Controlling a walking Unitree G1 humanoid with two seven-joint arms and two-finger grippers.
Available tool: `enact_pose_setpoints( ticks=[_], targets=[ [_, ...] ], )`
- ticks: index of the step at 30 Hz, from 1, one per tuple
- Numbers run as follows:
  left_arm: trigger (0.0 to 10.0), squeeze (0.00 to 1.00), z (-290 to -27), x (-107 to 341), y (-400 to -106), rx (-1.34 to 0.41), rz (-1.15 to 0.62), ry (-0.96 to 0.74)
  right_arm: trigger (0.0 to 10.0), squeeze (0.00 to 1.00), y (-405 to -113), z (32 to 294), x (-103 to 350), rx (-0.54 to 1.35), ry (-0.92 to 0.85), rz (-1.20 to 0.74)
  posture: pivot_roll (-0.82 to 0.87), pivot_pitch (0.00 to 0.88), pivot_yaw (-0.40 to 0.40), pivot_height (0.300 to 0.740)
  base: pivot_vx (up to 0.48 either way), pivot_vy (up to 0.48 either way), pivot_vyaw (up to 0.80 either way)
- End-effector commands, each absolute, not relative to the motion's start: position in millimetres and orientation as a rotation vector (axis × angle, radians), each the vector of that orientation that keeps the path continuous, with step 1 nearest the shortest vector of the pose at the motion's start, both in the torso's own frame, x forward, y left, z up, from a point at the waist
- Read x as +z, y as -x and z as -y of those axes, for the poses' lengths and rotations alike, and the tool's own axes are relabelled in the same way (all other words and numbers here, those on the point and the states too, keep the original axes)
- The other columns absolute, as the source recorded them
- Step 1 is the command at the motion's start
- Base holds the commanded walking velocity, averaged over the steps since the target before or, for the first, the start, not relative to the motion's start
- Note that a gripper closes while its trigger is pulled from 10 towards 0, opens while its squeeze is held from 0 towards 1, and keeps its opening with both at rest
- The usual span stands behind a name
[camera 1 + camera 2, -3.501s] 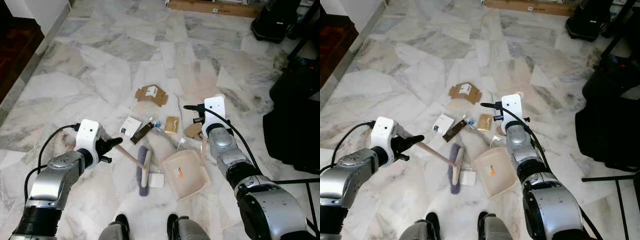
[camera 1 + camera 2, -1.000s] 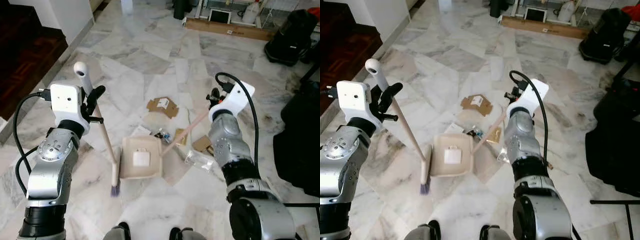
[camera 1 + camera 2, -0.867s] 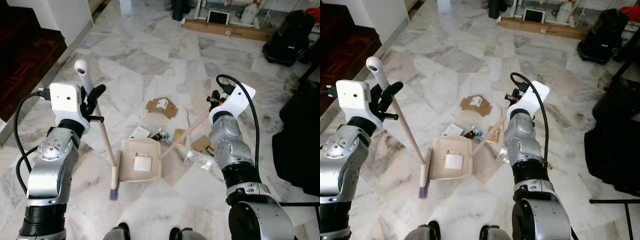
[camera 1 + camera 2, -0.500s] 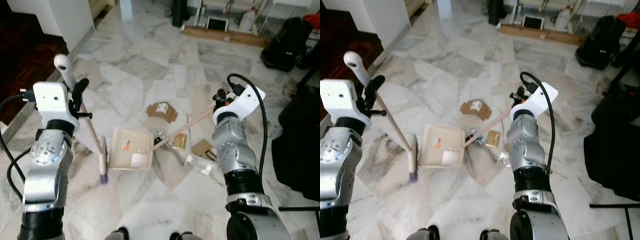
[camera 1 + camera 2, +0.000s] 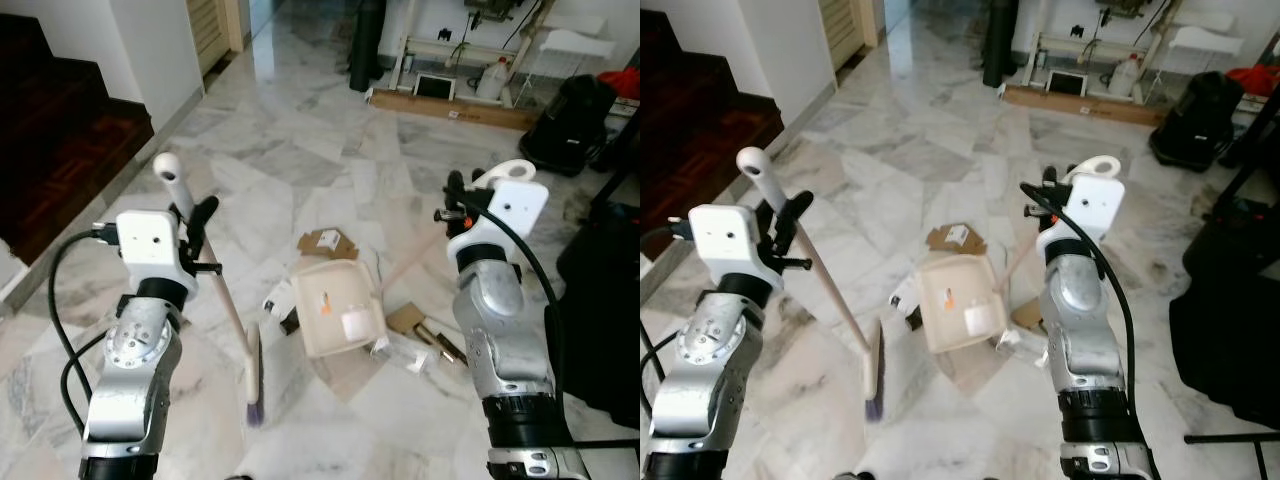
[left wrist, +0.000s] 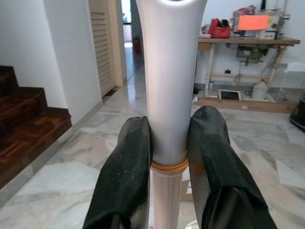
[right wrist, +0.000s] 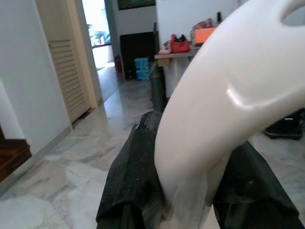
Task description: Sweep floor
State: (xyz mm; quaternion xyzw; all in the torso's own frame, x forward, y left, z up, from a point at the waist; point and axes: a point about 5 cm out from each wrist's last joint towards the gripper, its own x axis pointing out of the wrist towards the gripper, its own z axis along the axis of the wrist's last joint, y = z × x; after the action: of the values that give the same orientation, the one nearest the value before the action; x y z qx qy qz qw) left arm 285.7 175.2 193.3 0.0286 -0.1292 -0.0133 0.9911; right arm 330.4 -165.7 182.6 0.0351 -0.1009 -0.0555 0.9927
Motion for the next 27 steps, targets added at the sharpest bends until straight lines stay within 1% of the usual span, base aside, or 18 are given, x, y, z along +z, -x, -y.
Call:
enact_pose_setpoints(
  ticks=[1,7,13,19,27],
  targets=[
    [10.0,0.00,-174,204,-284,-0.036,0.329,-0.092,10.0,0.00,-326,163,199,-0.106,-0.089,0.289,-0.07,0.000,-0.009,0.740,0.000,0.000,0.00],
    [10.0,0.00,-179,194,-280,-0.028,0.304,-0.093,10.0,0.00,-310,166,182,-0.132,-0.058,0.245,-0.08,0.000,0.014,0.740,0.000,0.000,0.00],
    [10.0,0.00,-187,190,-284,0.011,0.300,-0.073,10.0,0.00,-304,169,177,-0.146,-0.010,0.247,-0.10,0.000,0.019,0.740,0.000,0.000,0.00],
    [10.0,0.00,-190,190,-289,0.017,0.306,-0.082,10.0,0.00,-304,175,177,-0.148,0.005,0.249,-0.09,0.000,0.015,0.740,0.000,0.000,0.00],
    [10.0,0.00,-204,186,-287,0.068,0.301,-0.108,10.0,0.00,-307,182,176,-0.180,-0.008,0.237,-0.08,0.000,0.005,0.740,0.000,0.000,0.00]
  ],
)
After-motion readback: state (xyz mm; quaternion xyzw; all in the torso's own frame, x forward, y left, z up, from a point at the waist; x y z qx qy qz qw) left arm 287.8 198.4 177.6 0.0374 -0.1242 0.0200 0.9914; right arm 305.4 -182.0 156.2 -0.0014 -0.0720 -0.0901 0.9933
